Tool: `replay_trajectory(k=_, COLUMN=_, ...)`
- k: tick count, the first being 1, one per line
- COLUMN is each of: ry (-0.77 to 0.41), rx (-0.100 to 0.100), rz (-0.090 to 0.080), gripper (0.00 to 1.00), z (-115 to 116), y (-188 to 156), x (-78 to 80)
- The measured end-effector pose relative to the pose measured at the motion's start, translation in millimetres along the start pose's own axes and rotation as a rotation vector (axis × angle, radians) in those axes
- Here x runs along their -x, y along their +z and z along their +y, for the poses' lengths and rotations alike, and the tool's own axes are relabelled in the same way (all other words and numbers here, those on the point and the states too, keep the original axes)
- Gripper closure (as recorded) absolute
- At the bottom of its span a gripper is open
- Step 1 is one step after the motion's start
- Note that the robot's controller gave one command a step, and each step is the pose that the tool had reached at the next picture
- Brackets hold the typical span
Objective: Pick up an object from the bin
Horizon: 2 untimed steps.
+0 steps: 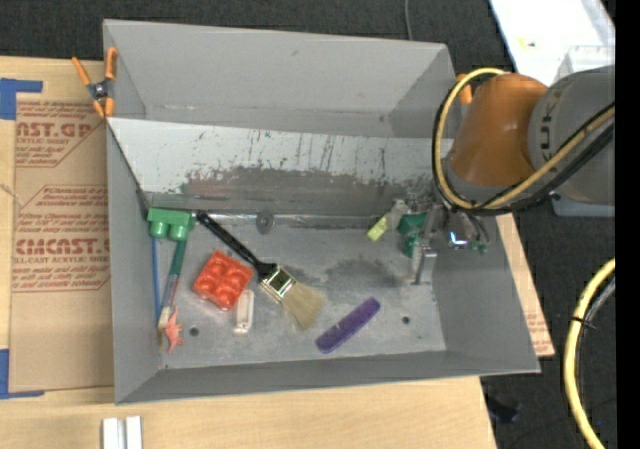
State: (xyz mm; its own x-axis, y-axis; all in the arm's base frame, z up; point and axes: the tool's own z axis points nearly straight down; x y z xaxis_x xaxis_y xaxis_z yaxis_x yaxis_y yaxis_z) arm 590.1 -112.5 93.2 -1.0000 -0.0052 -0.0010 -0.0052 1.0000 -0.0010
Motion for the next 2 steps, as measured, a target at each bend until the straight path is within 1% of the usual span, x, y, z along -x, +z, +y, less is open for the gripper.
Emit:
replay_trajectory(k=1, ry=-0.158, rx=0.002, rz=-0.001, gripper=0.0, z=-11.5, y=7.2, x=-2.4)
replay_trajectory(k=2, ry=0.17, rx=0.003, rz=-0.001, gripper=0.0, z=-20.8, y=-1.0, x=-10.5)
